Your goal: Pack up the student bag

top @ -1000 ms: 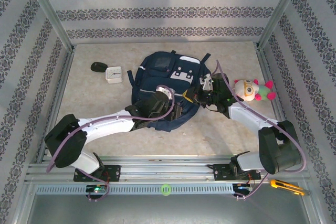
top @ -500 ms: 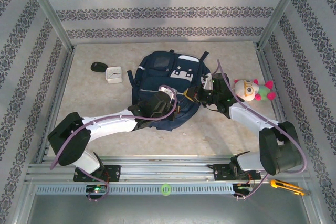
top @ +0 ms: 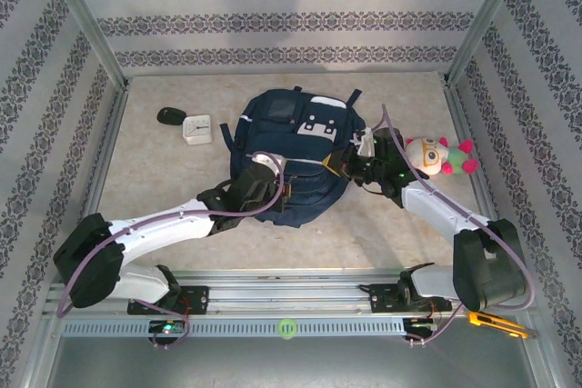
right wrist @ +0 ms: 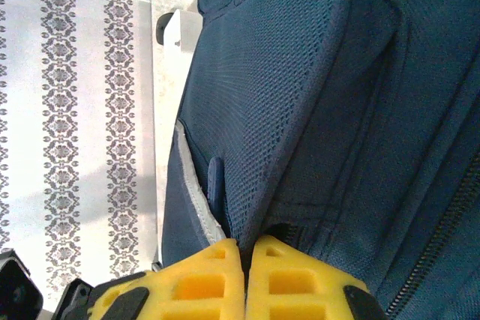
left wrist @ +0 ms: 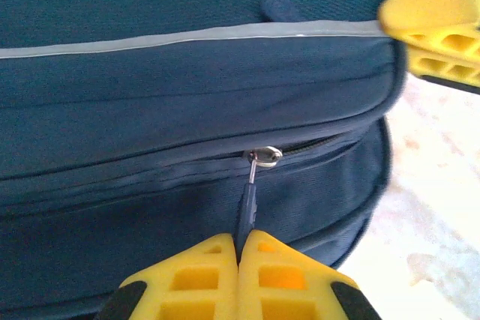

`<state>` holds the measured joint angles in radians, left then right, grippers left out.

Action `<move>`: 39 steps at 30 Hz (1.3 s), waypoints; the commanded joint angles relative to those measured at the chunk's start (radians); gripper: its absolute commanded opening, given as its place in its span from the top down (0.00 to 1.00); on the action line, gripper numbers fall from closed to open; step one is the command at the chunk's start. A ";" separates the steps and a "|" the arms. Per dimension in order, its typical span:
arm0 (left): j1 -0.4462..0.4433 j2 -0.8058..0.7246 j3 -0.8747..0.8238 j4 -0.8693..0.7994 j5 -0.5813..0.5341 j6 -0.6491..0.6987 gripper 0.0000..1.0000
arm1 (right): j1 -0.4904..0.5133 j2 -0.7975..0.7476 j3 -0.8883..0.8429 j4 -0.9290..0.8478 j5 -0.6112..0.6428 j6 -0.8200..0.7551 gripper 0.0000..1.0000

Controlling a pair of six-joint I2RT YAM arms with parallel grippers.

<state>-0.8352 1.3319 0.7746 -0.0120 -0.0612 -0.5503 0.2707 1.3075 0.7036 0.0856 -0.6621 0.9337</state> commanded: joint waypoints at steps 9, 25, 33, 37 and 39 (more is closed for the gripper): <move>0.163 -0.118 -0.065 -0.103 -0.053 0.065 1.00 | -0.051 -0.138 0.025 -0.172 0.045 -0.236 0.97; 0.249 -0.121 -0.079 0.029 0.263 0.135 1.00 | 0.357 -0.020 0.267 -0.353 0.338 -1.242 0.44; 0.254 -0.131 -0.076 0.035 0.280 0.124 1.00 | 0.447 0.234 0.416 -0.336 0.433 -1.361 0.40; 0.257 -0.136 -0.078 0.029 0.272 0.125 1.00 | 0.444 0.313 0.456 -0.310 0.490 -1.367 0.48; 0.260 -0.139 -0.078 0.017 0.254 0.128 1.00 | 0.437 0.337 0.473 -0.312 0.500 -1.366 0.69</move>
<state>-0.5869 1.2118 0.6937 -0.0372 0.1837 -0.4374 0.7155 1.6245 1.1309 -0.2390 -0.2153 -0.4004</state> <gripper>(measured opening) 0.039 0.387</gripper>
